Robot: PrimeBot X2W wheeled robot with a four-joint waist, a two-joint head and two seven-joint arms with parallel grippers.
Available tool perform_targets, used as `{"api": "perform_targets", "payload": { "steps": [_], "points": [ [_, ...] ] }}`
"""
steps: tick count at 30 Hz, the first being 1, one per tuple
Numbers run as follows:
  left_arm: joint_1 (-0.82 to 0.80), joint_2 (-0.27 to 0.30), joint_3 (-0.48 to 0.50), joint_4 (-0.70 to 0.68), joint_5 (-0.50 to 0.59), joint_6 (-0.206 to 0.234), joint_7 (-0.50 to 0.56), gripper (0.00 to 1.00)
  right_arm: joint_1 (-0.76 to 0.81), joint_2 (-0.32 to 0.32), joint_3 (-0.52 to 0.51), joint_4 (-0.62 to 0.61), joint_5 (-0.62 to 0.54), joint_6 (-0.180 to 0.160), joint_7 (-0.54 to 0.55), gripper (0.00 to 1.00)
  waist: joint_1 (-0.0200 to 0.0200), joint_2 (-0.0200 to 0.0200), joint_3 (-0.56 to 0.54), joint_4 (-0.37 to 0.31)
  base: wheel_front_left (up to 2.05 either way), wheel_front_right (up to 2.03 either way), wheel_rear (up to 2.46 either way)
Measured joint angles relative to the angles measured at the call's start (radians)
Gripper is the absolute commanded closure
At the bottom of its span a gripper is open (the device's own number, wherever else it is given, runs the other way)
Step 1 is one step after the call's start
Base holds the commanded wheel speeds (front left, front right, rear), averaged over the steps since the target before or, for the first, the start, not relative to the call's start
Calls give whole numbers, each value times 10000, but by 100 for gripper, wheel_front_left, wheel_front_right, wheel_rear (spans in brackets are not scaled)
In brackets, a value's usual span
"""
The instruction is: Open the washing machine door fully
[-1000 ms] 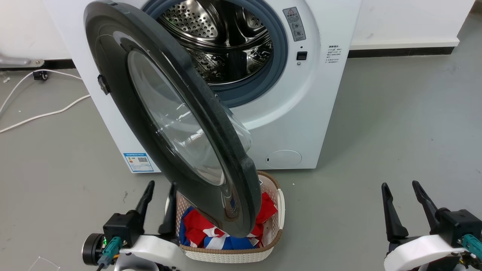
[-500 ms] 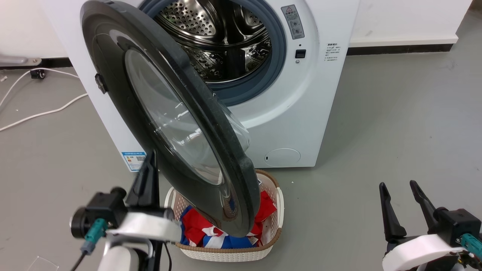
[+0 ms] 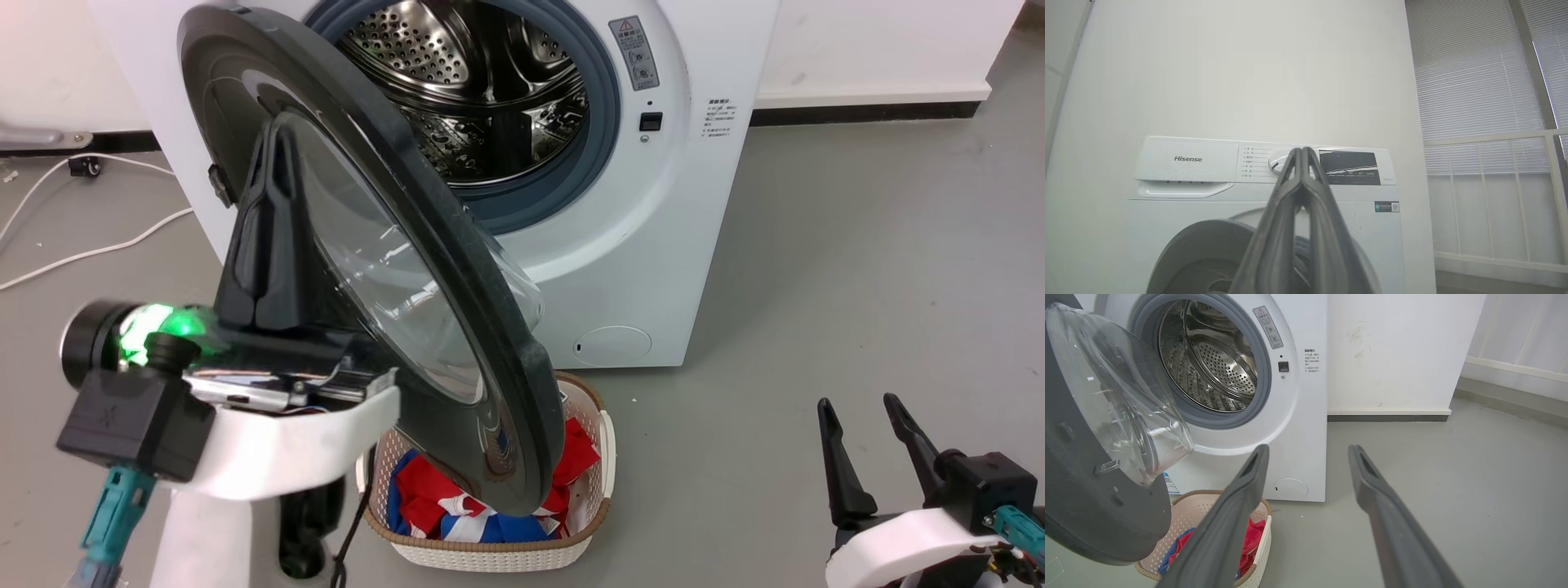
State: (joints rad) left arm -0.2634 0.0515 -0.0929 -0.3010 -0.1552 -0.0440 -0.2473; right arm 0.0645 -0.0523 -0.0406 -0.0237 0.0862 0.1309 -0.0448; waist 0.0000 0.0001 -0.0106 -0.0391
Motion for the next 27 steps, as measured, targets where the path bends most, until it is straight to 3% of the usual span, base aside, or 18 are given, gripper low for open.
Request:
{"api": "perform_targets", "payload": {
  "steps": [6, 12, 19, 27],
  "points": [
    [-509, -2, -1298, -1214, -173, -102, 608, 100, 23, 2, 10, -10, -2, 0, -29, 0, 0, 0, -55, 25, 0, 0, 0],
    [-364, -8, -3143, -1095, -1068, -150, 2119, 100, 7, 2, 61, -29, 2, 0, -13, 0, 1, 0, -30, -17, 0, 0, 0],
    [1033, -12, -5154, 259, -2092, -86, 3749, 100, -22, 4, 52, -17, 10, 0, 13, 0, -1, 0, 34, -82, 0, 0, 0],
    [1665, 2, -5799, 2084, -2520, 247, 3942, 100, -27, 4, 12, -12, -79, 0, 0, 0, 0, 0, 217, -112, 0, 0, 0]
  ]
}}
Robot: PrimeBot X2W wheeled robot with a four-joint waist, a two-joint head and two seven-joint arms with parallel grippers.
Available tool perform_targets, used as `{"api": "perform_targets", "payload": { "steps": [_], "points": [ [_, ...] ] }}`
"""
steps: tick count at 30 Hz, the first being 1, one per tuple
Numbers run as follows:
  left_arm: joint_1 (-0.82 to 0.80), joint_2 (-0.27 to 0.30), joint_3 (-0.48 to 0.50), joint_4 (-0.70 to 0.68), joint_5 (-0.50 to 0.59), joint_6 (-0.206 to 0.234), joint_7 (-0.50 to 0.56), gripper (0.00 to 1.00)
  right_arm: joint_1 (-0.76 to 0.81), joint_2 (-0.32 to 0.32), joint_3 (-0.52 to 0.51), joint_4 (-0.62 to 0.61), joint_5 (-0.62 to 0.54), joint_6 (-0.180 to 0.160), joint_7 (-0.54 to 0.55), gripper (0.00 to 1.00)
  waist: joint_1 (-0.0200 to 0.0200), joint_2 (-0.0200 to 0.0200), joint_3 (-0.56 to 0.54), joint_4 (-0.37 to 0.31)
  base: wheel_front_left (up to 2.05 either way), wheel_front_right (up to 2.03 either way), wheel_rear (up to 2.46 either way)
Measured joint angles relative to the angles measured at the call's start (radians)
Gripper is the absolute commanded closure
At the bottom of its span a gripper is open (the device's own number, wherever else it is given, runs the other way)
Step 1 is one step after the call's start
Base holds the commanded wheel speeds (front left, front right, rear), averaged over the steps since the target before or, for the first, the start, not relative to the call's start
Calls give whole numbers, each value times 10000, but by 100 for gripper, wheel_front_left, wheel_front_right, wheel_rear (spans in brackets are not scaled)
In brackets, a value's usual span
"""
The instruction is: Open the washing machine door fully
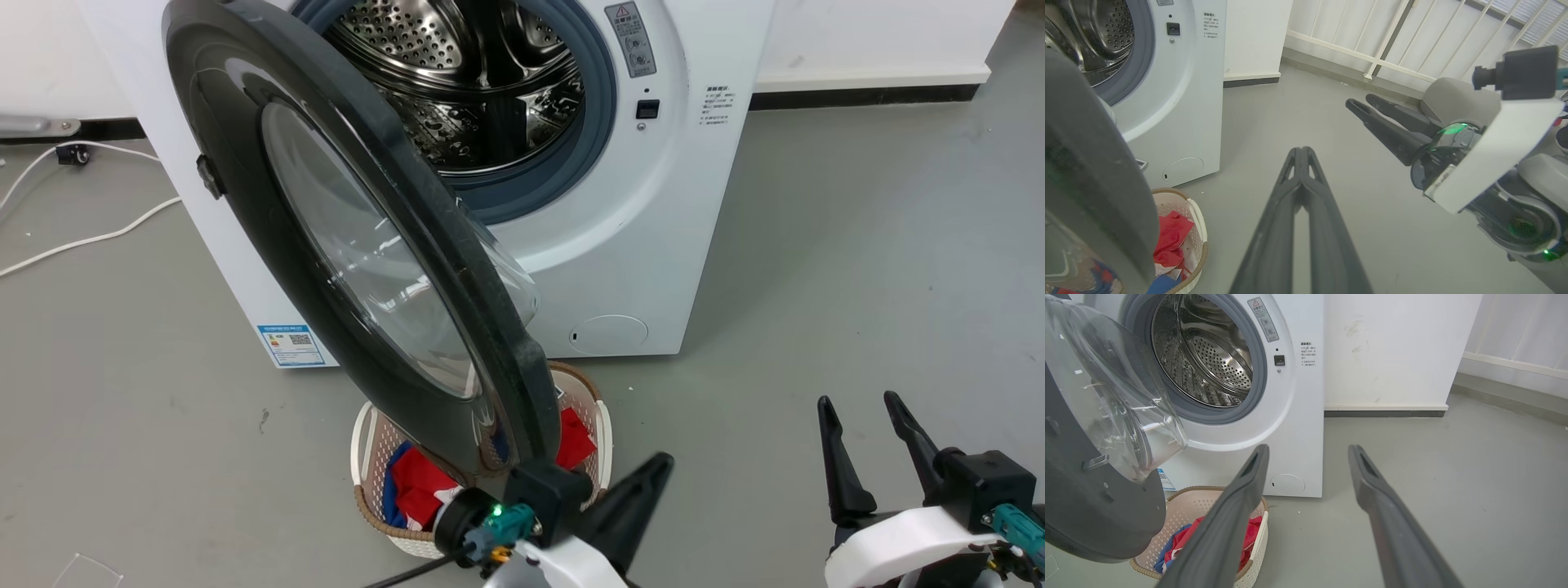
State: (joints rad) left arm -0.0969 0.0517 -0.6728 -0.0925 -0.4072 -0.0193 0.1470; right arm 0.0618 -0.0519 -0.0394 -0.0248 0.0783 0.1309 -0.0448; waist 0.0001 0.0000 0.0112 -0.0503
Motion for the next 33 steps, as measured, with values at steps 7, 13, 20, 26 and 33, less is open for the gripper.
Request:
{"api": "perform_targets", "payload": {
  "steps": [7, 13, 20, 26, 33],
  "points": [
    [-740, -8, 370, 1120, 56, 617, -669, 100, -26, 0, 92, -12, 4, 0, -8, 0, 0, 0, 139, -131, 0, 0, 0],
    [-1187, -8, 798, 1987, -27, 1149, -1191, 100, -67, 2, 151, 56, 81, 0, -75, 0, 0, 0, 229, -247, 0, 0, 0],
    [-1117, 52, 1014, 2332, -115, 1327, -1480, 100, -161, 2, 134, 173, 75, 0, -107, 0, -1, 0, 167, -226, 0, 0, 0],
    [-440, 311, 1080, 1735, -138, 1664, -1528, 100, -164, 2, 23, 178, 79, 0, -142, 0, 0, 0, 119, -20, 0, 0, 0],
    [448, 663, 1229, 798, -140, 2211, -1302, 100, -117, 4, -35, 119, 94, 0, -161, 0, -1, 0, -39, 480, 0, 0, 0]
  ]
}}
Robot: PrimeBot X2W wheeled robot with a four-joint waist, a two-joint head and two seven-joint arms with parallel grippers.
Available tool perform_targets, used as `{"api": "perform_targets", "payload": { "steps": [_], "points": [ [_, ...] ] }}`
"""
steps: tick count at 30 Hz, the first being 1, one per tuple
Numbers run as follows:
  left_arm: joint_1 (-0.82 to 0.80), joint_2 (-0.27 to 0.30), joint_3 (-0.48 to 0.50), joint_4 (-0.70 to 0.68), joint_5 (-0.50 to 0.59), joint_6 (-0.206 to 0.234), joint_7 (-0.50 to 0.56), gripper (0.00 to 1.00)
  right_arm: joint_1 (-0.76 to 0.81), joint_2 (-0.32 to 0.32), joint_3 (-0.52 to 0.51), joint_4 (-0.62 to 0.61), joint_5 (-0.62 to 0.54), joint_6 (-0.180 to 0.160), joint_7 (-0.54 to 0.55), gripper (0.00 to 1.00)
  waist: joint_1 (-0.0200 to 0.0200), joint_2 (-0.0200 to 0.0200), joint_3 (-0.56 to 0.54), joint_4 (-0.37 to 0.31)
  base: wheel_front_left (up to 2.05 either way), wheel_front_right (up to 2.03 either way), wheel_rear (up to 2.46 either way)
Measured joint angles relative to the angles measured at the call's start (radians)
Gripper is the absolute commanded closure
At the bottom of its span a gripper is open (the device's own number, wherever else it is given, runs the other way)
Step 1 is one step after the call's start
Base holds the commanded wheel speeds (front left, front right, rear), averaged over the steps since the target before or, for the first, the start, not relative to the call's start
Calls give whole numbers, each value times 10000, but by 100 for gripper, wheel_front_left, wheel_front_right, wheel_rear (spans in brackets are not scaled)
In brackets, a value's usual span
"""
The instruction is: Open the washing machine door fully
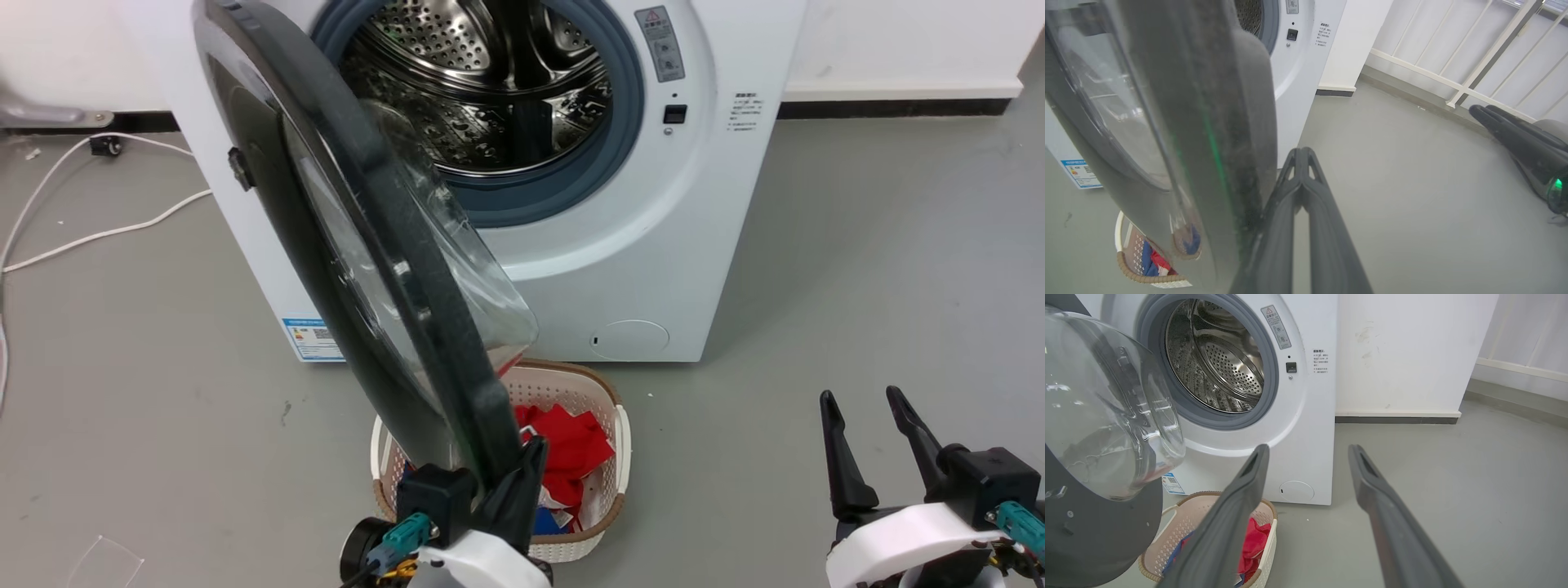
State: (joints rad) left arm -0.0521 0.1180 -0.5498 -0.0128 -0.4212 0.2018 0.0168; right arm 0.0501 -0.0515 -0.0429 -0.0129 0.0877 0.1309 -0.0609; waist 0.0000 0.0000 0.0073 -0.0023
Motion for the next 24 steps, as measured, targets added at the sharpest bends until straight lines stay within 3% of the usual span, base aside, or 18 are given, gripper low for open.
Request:
{"api": "perform_targets", "payload": {
  "steps": [14, 24],
  "points": [
    [761, 570, 673, -1062, 17, 686, -339, 100, 234, 2, -153, -472, -15, 0, 171, 0, 0, 0, -16, 1287, 0, 0, 0],
    [1041, 1210, 2150, -1214, -497, 1022, -903, 100, 322, 8, -280, -803, 10, 0, 267, 0, 0, 0, 21, 2332, 0, 0, 0]
  ]
}}
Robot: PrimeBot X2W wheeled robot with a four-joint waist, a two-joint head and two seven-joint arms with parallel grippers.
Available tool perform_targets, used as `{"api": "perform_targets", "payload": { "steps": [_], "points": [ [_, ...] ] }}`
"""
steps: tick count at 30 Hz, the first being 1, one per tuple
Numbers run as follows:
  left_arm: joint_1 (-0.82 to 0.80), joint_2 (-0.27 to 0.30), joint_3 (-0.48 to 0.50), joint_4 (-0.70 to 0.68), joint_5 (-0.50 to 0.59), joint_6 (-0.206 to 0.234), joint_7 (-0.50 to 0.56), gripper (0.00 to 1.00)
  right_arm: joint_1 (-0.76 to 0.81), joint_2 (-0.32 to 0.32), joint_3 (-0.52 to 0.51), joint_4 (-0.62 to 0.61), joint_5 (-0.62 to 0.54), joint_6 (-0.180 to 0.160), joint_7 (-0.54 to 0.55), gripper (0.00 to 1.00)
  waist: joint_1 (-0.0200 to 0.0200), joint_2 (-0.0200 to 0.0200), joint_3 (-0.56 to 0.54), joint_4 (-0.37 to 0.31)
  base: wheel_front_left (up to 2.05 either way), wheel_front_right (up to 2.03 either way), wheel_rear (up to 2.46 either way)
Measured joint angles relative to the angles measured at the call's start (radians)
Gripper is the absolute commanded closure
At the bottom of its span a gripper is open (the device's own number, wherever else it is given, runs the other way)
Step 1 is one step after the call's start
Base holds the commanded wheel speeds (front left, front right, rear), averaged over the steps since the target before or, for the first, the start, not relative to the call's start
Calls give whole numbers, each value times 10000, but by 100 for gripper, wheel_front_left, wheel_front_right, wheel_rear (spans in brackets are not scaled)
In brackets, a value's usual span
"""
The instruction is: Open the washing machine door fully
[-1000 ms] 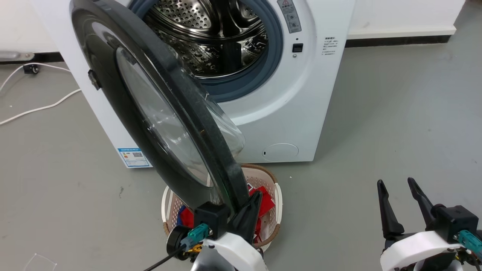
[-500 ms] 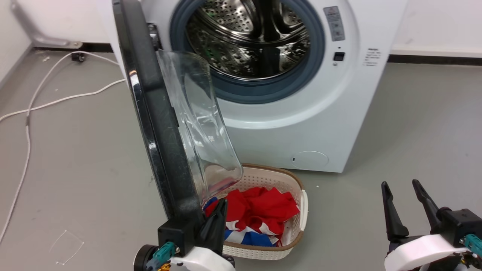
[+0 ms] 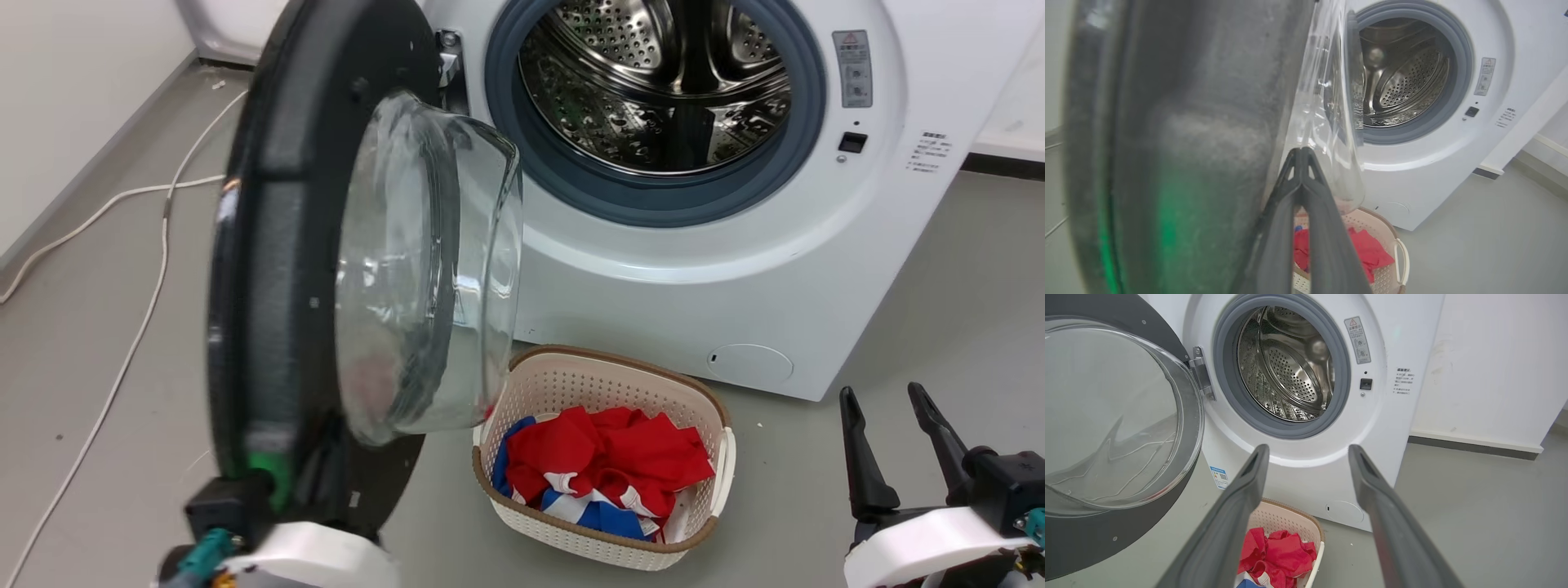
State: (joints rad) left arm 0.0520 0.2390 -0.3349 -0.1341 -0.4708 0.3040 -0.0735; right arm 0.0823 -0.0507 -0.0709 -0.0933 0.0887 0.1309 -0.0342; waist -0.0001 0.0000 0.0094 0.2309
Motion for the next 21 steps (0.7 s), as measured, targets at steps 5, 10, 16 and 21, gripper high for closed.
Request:
{"api": "perform_targets", "payload": {
  "steps": [5, 10, 16, 21],
  "points": [
    [-77, 746, 982, 330, -219, -50, -259, 100, -35, 0, -10, -184, -2, 0, 90, 0, 1, 0, 202, 133, 0, 0, 0],
    [-292, 1319, 1885, 667, -642, -291, -493, 100, -216, 2, -27, -418, -77, 0, 213, 0, 1, 0, 554, 103, 0, 0, 0],
    [-611, 1898, 3012, 1354, -1404, -892, -1062, 100, -330, 2, -265, -491, -88, 0, 270, 0, 1, 0, 947, -33, 0, 0, 0],
    [-1199, 2215, 3770, 2226, -1900, -1394, -1473, 100, -492, 0, -341, -560, -88, 0, 309, 0, 1, 0, 1272, -137, 0, 0, 0]
  ]
}}
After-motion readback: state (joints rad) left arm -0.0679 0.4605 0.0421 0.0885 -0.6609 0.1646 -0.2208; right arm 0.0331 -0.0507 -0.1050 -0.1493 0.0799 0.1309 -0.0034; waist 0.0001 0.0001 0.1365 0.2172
